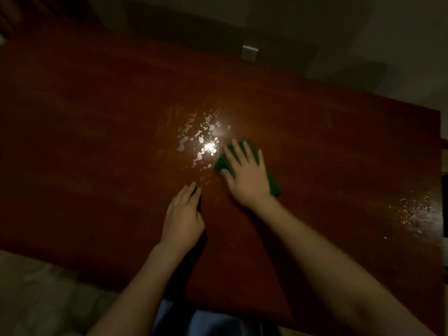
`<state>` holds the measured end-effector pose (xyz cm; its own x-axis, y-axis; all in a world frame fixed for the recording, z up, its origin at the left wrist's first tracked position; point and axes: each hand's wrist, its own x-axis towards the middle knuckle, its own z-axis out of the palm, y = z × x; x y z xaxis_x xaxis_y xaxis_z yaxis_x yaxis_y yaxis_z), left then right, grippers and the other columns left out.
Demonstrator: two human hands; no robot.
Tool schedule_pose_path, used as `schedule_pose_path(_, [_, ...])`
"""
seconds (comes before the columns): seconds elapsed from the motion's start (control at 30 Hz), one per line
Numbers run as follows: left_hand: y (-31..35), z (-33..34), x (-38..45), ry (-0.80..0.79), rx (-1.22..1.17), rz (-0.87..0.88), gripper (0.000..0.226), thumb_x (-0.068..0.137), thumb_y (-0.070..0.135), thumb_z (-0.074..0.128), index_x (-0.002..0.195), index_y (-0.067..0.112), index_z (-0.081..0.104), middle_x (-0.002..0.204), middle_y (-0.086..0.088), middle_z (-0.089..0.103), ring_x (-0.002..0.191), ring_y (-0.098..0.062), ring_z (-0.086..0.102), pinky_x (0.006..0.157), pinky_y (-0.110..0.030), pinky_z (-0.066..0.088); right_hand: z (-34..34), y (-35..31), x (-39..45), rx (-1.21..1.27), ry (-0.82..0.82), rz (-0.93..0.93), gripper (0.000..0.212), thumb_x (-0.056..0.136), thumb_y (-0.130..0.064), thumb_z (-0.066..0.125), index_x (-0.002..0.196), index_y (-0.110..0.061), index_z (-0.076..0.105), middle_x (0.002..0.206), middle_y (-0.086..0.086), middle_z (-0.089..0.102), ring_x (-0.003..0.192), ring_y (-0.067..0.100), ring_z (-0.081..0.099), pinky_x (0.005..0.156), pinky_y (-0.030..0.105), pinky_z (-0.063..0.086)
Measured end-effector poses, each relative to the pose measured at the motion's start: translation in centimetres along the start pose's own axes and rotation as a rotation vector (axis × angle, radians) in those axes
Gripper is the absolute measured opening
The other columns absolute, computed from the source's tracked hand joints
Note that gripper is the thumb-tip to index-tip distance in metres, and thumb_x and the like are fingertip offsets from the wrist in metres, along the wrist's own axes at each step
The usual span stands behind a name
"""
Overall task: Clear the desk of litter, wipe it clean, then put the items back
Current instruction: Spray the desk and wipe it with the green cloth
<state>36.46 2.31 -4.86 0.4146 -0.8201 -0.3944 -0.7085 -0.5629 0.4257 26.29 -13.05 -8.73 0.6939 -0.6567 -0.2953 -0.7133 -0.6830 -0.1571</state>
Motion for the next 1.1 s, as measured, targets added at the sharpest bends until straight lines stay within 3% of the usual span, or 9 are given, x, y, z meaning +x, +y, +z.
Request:
schedule_pose_path(0.13, [-1.9, -0.1, -2.1, -0.022, 0.011, 0.006, 0.059, 0.094, 0.006, 0.040, 0.150, 0.013, 0.022, 0.159, -0.001, 0.011, 0.146, -0.016, 0.008, 0.120, -0.031, 0.007, 4.4, -4.4, -9.3, -0.072, -0.024, -0.311, 0.059, 0.094, -0.051, 0.026, 0.147, -0.027, 0.032, 0.155, 0.000, 0.029, 0.142, 0.024, 0.027, 0.112, 0.057, 0.027])
schedule_pose_path(0.3, [-3.4, -0.2, -4.2, -0.029, 0.021, 0.014, 0.059, 0.095, 0.006, 0.039, 0.150, 0.013, 0.018, 0.159, 0.000, 0.009, 0.146, -0.015, 0.005, 0.120, -0.033, 0.007, 6.2, 0.7, -16.7, -0.205, -0.080, -0.578, 0.056, 0.099, -0.054, 0.020, 0.150, -0.031, 0.018, 0.156, -0.004, 0.023, 0.144, 0.020, 0.018, 0.112, 0.052, 0.012])
schedule_pose_path(0.4, [-4.3, 0.1, -5.6, -0.039, 0.027, 0.023, 0.061, 0.096, 0.006, 0.039, 0.151, 0.013, 0.015, 0.160, 0.000, 0.006, 0.147, -0.015, 0.003, 0.120, -0.033, 0.005, 4.8, 3.8, -15.2, -0.126, -0.022, -0.264, 0.055, 0.099, -0.055, 0.012, 0.149, -0.033, 0.014, 0.156, -0.003, 0.021, 0.144, 0.023, 0.020, 0.115, 0.053, 0.016])
schedule_pose_path(0.53, [-5.9, 0.8, -7.8, -0.033, 0.012, 0.036, 0.059, 0.096, 0.005, 0.038, 0.151, 0.013, 0.016, 0.159, 0.001, 0.008, 0.146, -0.014, 0.005, 0.120, -0.032, 0.005, 3.3, 2.3, -9.4, 0.058, 0.117, 0.343, 0.058, 0.100, -0.050, 0.019, 0.152, -0.029, 0.005, 0.160, 0.000, 0.005, 0.148, 0.022, 0.003, 0.117, 0.049, 0.001])
schedule_pose_path(0.6, [-6.9, 1.0, -8.9, -0.014, -0.022, 0.033, 0.057, 0.096, 0.005, 0.037, 0.150, 0.013, 0.021, 0.158, 0.001, 0.014, 0.146, -0.013, 0.009, 0.120, -0.029, 0.006, 2.5, 0.1, -6.5, 0.082, 0.115, 0.452, 0.060, 0.100, -0.050, 0.020, 0.153, -0.026, 0.003, 0.161, 0.002, -0.001, 0.148, 0.023, -0.001, 0.118, 0.051, 0.000])
schedule_pose_path(0.77, [-9.3, 0.8, -11.0, 0.075, -0.102, 0.019, 0.054, 0.089, -0.005, 0.042, 0.141, 0.006, 0.040, 0.149, -0.008, 0.037, 0.138, -0.020, 0.028, 0.112, -0.020, 0.013, 3.9, -9.2, -8.3, 0.017, -0.005, 0.012, 0.059, 0.098, -0.053, 0.015, 0.152, -0.030, 0.004, 0.158, -0.003, -0.005, 0.147, 0.024, -0.003, 0.116, 0.052, -0.003])
schedule_pose_path(0.87, [-9.9, 0.6, -11.3, 0.103, -0.094, 0.029, 0.052, 0.086, -0.007, 0.045, 0.137, 0.001, 0.045, 0.142, -0.013, 0.045, 0.133, -0.024, 0.036, 0.109, -0.019, 0.017, 7.4, -12.7, -15.3, -0.069, -0.009, -0.312, 0.058, 0.095, -0.052, 0.025, 0.149, -0.031, 0.025, 0.157, -0.001, 0.022, 0.144, 0.027, 0.023, 0.114, 0.058, 0.019])
schedule_pose_path(0.93, [-9.4, 0.8, -11.2, 0.098, -0.077, 0.046, 0.051, 0.089, -0.003, 0.044, 0.139, 0.004, 0.043, 0.144, -0.011, 0.042, 0.134, -0.023, 0.033, 0.112, -0.024, 0.019, 9.5, -11.7, -19.3, -0.134, -0.025, -0.448, 0.058, 0.094, -0.051, 0.031, 0.148, -0.031, 0.028, 0.155, -0.001, 0.029, 0.142, 0.026, 0.028, 0.114, 0.056, 0.020])
schedule_pose_path(1.1, [-6.5, 2.3, -11.2, 0.051, -0.075, 0.110, 0.051, 0.093, 0.003, 0.042, 0.143, 0.009, 0.038, 0.149, -0.005, 0.036, 0.137, -0.019, 0.025, 0.114, -0.029, 0.019, 10.3, -4.6, -24.6, -0.161, -0.036, -0.388, 0.062, 0.096, -0.050, 0.029, 0.152, -0.031, 0.010, 0.156, -0.004, 0.020, 0.143, 0.021, 0.020, 0.113, 0.049, 0.011])
